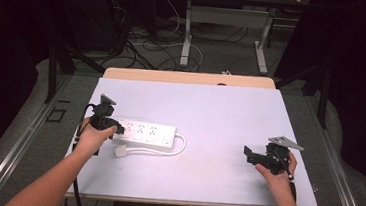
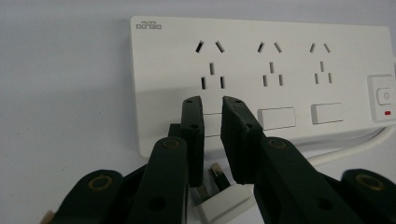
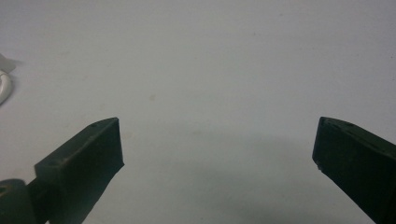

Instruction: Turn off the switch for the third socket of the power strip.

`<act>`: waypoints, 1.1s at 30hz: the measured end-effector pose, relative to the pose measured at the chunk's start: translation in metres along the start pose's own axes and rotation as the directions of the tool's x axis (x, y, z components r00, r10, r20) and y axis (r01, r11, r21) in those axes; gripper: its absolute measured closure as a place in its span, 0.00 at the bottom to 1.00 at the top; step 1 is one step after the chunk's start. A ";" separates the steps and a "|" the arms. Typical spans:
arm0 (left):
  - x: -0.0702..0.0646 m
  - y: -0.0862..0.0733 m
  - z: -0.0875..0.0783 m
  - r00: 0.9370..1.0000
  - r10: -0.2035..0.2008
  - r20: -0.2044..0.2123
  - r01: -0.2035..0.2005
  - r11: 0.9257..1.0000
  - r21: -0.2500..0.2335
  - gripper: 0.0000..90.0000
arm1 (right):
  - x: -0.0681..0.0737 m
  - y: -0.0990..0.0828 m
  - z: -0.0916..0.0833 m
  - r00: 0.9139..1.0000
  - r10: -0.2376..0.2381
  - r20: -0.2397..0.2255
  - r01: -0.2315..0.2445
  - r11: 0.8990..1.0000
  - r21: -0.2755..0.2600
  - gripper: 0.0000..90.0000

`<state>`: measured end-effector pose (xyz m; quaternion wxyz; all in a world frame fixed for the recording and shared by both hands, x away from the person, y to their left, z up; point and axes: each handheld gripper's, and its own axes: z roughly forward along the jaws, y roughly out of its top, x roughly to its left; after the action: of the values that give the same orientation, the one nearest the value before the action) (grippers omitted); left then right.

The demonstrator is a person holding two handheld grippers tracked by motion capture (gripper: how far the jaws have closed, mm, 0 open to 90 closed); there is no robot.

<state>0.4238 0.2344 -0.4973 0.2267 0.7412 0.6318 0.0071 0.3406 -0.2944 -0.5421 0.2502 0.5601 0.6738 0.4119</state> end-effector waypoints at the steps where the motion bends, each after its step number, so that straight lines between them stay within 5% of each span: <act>1: 0.001 0.000 0.001 1.000 0.000 0.002 0.000 1.000 0.001 0.89 | 0.000 0.000 0.000 1.000 -0.004 0.001 0.004 1.000 -0.001 0.01; 33: 0.003 0.000 0.010 1.000 0.004 -0.013 -0.003 1.000 0.024 0.98 | 0.000 0.000 0.001 1.000 0.001 0.002 -0.001 1.000 0.002 0.01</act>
<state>0.4272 0.2341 -0.5073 0.2135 0.7450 0.6320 0.0049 0.3406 -0.2938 -0.5427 0.2499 0.5611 0.6737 0.4109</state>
